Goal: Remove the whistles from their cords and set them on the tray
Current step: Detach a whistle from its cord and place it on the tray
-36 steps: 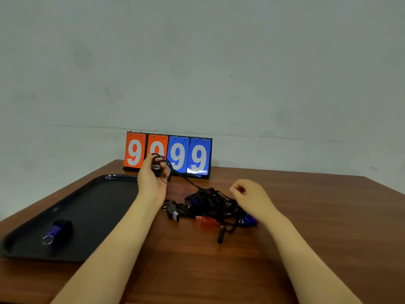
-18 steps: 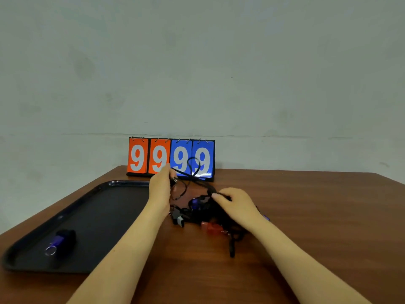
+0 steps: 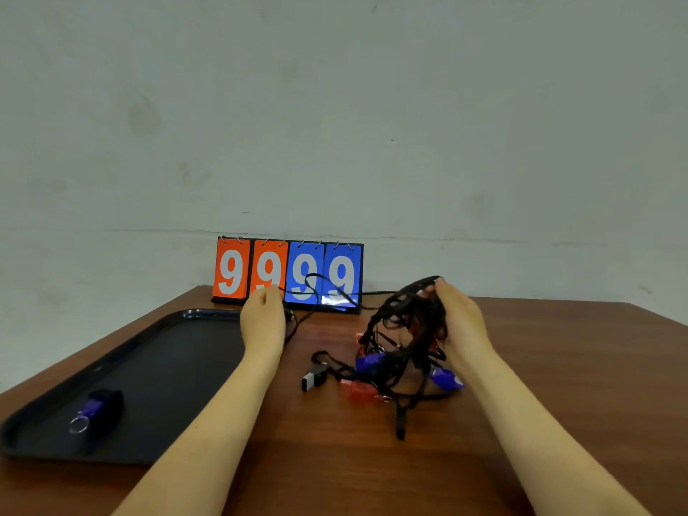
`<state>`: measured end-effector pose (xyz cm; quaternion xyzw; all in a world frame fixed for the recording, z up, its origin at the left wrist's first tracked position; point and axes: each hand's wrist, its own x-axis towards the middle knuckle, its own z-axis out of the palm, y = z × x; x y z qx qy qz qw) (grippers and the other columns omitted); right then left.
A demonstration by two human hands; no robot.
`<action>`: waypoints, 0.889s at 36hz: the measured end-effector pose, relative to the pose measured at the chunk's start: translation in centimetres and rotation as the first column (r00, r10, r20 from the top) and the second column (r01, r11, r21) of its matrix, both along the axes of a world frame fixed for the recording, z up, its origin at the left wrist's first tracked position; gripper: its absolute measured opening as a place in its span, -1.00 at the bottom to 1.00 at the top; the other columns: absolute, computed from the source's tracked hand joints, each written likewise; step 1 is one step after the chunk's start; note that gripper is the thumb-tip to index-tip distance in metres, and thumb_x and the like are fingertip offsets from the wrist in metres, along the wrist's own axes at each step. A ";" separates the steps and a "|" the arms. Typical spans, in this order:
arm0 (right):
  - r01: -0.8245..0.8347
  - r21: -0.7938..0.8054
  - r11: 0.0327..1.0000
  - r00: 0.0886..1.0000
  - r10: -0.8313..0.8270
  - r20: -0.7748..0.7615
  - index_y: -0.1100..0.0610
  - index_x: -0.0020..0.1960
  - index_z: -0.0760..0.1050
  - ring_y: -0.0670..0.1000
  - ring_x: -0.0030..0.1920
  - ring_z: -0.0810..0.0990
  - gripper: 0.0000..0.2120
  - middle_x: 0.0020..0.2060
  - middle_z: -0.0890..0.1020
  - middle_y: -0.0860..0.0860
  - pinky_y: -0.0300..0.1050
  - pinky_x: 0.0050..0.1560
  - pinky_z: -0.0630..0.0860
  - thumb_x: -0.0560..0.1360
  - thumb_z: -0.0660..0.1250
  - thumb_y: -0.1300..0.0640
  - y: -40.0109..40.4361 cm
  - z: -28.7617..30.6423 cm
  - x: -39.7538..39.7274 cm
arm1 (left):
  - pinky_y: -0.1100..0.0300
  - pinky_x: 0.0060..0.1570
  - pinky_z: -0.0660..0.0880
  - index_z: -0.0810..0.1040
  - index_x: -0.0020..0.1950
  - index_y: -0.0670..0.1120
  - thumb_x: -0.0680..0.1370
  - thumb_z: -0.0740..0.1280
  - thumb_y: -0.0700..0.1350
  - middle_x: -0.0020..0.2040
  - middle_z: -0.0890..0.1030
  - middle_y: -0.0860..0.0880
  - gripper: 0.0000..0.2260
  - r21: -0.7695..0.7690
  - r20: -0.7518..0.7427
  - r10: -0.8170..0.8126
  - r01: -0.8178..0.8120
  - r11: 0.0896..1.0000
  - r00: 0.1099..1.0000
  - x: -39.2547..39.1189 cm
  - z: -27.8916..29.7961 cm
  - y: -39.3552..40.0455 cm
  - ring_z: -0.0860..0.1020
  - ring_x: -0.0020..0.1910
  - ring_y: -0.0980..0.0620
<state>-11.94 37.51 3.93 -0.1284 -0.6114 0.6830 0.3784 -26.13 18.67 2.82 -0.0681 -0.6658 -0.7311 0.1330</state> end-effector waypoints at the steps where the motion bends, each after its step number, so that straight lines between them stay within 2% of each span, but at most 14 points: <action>1: 0.009 0.073 0.997 0.999 -0.012 0.035 0.11 -0.13 0.58 0.07 -0.02 0.63 -0.73 -0.12 0.66 0.08 0.01 0.05 0.57 0.61 0.19 0.02 -0.2 -0.1 0.0 | 0.25 -0.33 0.33 0.47 -0.04 -0.18 0.64 0.14 -0.07 -0.25 0.46 -0.04 -0.78 -0.075 -0.048 -0.001 -0.002 0.997 0.999 0.0 -0.3 0.1 0.42 -0.27 0.08; 3: 0.011 0.198 0.980 0.997 -0.026 0.073 0.15 -0.13 0.56 -0.03 -0.12 0.59 -0.72 -0.19 0.63 0.03 -0.21 -0.11 0.53 0.62 0.18 0.04 -0.8 -0.3 0.0 | 0.29 -0.32 0.35 0.45 0.10 -0.12 0.65 0.14 -0.04 -0.17 0.48 0.02 -0.82 -0.170 -0.102 -0.018 0.000 0.985 0.995 0.3 -0.4 0.0 0.45 -0.24 0.15; 6: -0.004 0.330 0.944 0.992 -0.038 0.121 0.15 -0.27 0.50 -0.14 -0.23 0.56 -0.66 -0.26 0.60 0.00 -0.39 -0.25 0.45 0.62 0.18 0.04 -1.4 -0.8 -0.2 | 0.34 -0.24 0.37 0.48 0.20 -0.06 0.65 0.15 -0.04 -0.02 0.52 0.05 -0.79 -0.289 -0.227 -0.108 0.039 0.957 0.968 1.2 -0.2 0.1 0.48 -0.09 0.18; 7: -0.011 0.360 0.933 0.991 -0.038 0.129 0.14 -0.32 0.47 -0.13 -0.21 0.56 -0.63 -0.27 0.60 0.02 -0.38 -0.21 0.46 0.62 0.18 0.04 -1.6 -0.8 -0.2 | 0.36 -0.19 0.38 0.52 0.20 -0.07 0.65 0.15 -0.05 0.02 0.53 0.06 -0.78 -0.329 -0.253 -0.178 0.088 0.940 0.951 1.7 0.0 0.4 0.48 -0.02 0.17; 10: -0.066 0.396 0.916 0.989 0.008 0.146 0.12 -0.30 0.51 0.00 -0.16 0.58 -0.64 -0.28 0.60 0.10 -0.08 -0.02 0.51 0.61 0.20 0.02 -1.9 -0.9 -0.2 | 0.33 0.00 0.40 0.53 0.25 -0.04 0.66 0.13 -0.05 0.11 0.54 0.10 -0.74 -0.461 -0.211 -0.436 0.304 0.834 0.875 3.7 0.1 1.4 0.47 0.08 0.17; 13: -0.097 0.433 0.896 0.991 0.048 0.122 0.07 -0.09 0.64 -0.01 -0.13 0.63 -0.75 -0.17 0.68 0.06 -0.11 -0.04 0.53 0.60 0.22 0.03 -2.3 -0.7 -0.1 | 0.40 -0.02 0.41 0.45 0.35 0.04 0.65 0.13 -0.01 0.13 0.52 0.19 -0.71 -0.574 -0.135 -0.641 0.468 0.672 0.755 5.1 -0.9 2.3 0.47 0.04 0.28; 15: -0.108 0.441 0.891 0.992 0.070 0.101 0.02 -0.11 0.65 -0.04 -0.13 0.65 -0.75 -0.19 0.70 0.01 -0.14 -0.07 0.55 0.60 0.23 0.05 -2.4 -0.6 -0.1 | 0.42 -0.08 0.44 0.41 0.38 0.06 0.64 0.14 0.02 0.08 0.54 0.23 -0.69 -0.602 -0.095 -0.732 0.546 0.582 0.675 5.7 -1.8 2.6 0.51 -0.04 0.36; 18: -0.110 0.493 0.863 0.993 0.074 0.092 0.01 -0.38 0.49 -0.10 -0.35 0.53 -0.62 -0.42 0.55 -0.03 -0.20 -0.24 0.46 0.61 0.21 0.07 -2.4 -0.7 -0.1 | 0.44 -0.14 0.47 0.46 0.30 0.06 0.65 0.16 -0.02 -0.11 0.58 0.21 -0.76 -0.521 -0.067 -0.800 0.663 0.537 0.596 6.2 -2.1 3.3 0.54 -0.17 0.40; 21: -0.104 0.523 0.846 0.993 0.059 0.103 0.15 -0.37 0.38 -0.12 -0.35 0.47 -0.60 -0.44 0.48 0.00 -0.28 -0.25 0.41 0.62 0.19 0.05 -2.3 -0.7 -0.1 | 0.31 -0.04 0.49 0.56 0.05 0.05 0.64 0.17 0.01 -0.13 0.62 0.13 -0.82 -0.485 -0.055 -0.819 0.702 0.521 0.570 6.2 -2.5 3.3 0.59 -0.11 0.18; 24: -0.110 0.482 0.869 0.993 0.071 0.099 0.22 -0.27 0.50 -0.07 -0.30 0.54 -0.64 -0.36 0.56 0.11 -0.22 -0.20 0.48 0.61 0.20 0.03 -2.1 -0.6 -0.1 | 0.37 -0.27 0.41 0.53 -0.17 -0.02 0.66 0.14 0.00 -0.35 0.54 0.15 -0.72 -0.440 -0.007 -0.800 0.716 0.542 0.600 6.0 -2.2 3.1 0.50 -0.35 0.22; 25: -0.109 0.465 0.879 0.993 0.072 0.097 0.15 -0.29 0.54 -0.07 -0.31 0.54 -0.65 -0.37 0.55 0.11 -0.23 -0.22 0.48 0.60 0.21 0.03 -2.0 -0.6 -0.2 | 0.38 -0.38 0.38 0.53 -0.19 -0.05 0.66 0.12 -0.01 -0.39 0.53 0.12 -0.69 -0.454 -0.009 -0.832 0.739 0.497 0.555 5.6 -2.9 2.5 0.48 -0.45 0.22; 27: -0.105 0.438 0.893 0.993 0.074 0.086 0.00 -0.42 0.49 -0.08 -0.35 0.47 -0.59 -0.44 0.47 0.01 -0.26 -0.25 0.43 0.60 0.22 0.02 -1.8 -0.7 -0.3 | 0.33 -0.54 0.31 0.46 -0.24 -0.14 0.67 0.08 -0.04 -0.47 0.47 0.00 -0.64 -0.352 0.033 -0.850 0.802 0.482 0.525 5.0 -3.2 2.8 0.39 -0.58 0.14; 30: -0.132 0.369 0.920 0.991 0.122 0.050 0.04 -0.41 0.41 0.02 -0.31 0.38 -0.61 -0.42 0.41 -0.01 -0.06 -0.13 0.33 0.59 0.25 0.05 -1.4 -0.7 -0.2 | 0.31 -0.52 0.30 0.45 -0.29 -0.15 0.66 0.08 0.00 -0.53 0.42 0.01 -0.60 -0.086 0.113 -0.819 0.826 0.556 0.563 4.7 -2.5 3.2 0.34 -0.59 0.12; 32: -0.164 0.335 0.928 0.986 0.167 0.021 0.01 -0.46 0.45 -0.06 -0.34 0.38 -0.59 -0.45 0.42 -0.08 -0.10 -0.14 0.31 0.57 0.26 0.11 -1.2 -0.6 -0.1 | 0.27 -0.38 0.34 0.51 -0.25 -0.08 0.63 0.17 0.01 -0.47 0.42 0.06 -0.68 0.043 0.169 -0.753 0.759 0.650 0.636 4.5 -2.0 3.1 0.39 -0.48 0.13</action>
